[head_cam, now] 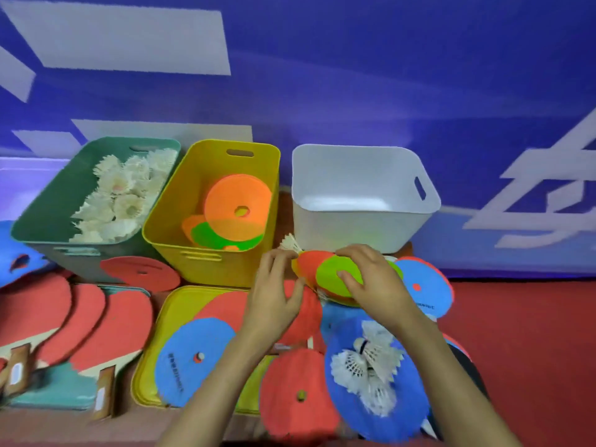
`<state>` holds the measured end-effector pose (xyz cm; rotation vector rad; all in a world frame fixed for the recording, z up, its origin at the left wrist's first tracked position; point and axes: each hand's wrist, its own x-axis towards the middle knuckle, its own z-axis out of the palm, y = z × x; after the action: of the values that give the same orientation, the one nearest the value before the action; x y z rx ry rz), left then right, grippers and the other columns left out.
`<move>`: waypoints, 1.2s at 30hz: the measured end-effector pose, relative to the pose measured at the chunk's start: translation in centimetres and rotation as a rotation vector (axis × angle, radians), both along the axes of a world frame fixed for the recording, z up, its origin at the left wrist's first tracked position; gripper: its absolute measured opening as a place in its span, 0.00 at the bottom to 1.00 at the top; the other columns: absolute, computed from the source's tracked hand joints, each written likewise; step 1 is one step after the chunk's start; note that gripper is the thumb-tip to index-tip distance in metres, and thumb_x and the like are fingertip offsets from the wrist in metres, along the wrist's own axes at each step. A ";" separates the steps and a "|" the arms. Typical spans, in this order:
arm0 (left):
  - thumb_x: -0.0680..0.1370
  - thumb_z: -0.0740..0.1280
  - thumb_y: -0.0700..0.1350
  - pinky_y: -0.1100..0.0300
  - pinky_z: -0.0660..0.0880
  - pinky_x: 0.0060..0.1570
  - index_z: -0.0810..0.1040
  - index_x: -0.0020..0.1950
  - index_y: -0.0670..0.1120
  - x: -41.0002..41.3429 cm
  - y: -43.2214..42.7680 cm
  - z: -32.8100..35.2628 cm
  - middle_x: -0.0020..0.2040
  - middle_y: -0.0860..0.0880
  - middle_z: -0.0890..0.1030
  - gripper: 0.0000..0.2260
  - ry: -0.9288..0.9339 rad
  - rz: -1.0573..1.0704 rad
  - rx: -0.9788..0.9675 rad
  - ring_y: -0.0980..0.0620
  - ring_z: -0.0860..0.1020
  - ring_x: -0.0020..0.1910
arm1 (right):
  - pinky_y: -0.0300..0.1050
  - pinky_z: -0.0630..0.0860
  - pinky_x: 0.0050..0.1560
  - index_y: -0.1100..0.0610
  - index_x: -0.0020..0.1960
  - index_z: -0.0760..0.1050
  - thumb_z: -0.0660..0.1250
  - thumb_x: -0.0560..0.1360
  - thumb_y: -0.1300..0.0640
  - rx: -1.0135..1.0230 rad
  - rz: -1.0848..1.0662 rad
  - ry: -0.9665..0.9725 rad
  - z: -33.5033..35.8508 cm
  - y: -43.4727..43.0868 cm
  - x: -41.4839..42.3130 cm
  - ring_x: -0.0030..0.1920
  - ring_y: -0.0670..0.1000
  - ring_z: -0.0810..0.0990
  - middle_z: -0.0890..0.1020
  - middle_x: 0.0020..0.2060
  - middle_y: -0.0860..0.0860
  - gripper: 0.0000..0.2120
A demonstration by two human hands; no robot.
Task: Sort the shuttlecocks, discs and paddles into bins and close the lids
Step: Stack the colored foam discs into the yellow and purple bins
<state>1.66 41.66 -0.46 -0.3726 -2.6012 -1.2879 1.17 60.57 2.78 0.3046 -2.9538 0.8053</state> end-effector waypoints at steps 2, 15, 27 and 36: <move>0.73 0.65 0.49 0.62 0.69 0.57 0.74 0.58 0.45 1.7 2.7 -1.8 0.55 0.48 0.72 0.16 -0.113 -0.033 -0.035 0.52 0.73 0.54 | 0.49 0.69 0.62 0.58 0.61 0.75 0.67 0.74 0.58 0.001 -0.050 -0.057 -1.4 2.9 1.8 0.59 0.57 0.74 0.77 0.57 0.55 0.15; 0.67 0.73 0.62 0.56 0.71 0.50 0.73 0.59 0.49 8.3 11.1 -4.5 0.52 0.52 0.69 0.27 -0.493 -0.290 -0.345 0.52 0.72 0.52 | 0.49 0.70 0.61 0.55 0.64 0.73 0.59 0.78 0.65 -0.008 -0.061 -0.461 -8.4 8.5 6.6 0.61 0.55 0.71 0.70 0.61 0.55 0.16; 0.77 0.62 0.46 0.53 0.72 0.35 0.74 0.43 0.46 8.2 11.3 -4.8 0.39 0.48 0.78 0.06 -0.303 0.076 -0.295 0.48 0.76 0.36 | 0.43 0.68 0.48 0.59 0.54 0.76 0.62 0.77 0.62 -0.097 -0.148 -0.346 -7.1 9.0 6.2 0.53 0.55 0.74 0.75 0.53 0.55 0.07; 0.80 0.60 0.44 0.52 0.70 0.37 0.73 0.45 0.44 6.0 8.3 -1.8 0.37 0.48 0.78 0.07 -0.254 0.239 0.077 0.48 0.74 0.35 | 0.40 0.63 0.44 0.61 0.49 0.77 0.64 0.75 0.65 -0.184 -0.117 -0.020 -2.1 7.3 4.4 0.52 0.55 0.75 0.77 0.51 0.54 0.05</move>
<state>7.68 49.92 -2.24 0.1219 -2.6834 -1.4230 5.56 67.88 0.71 0.1119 -2.8552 1.0590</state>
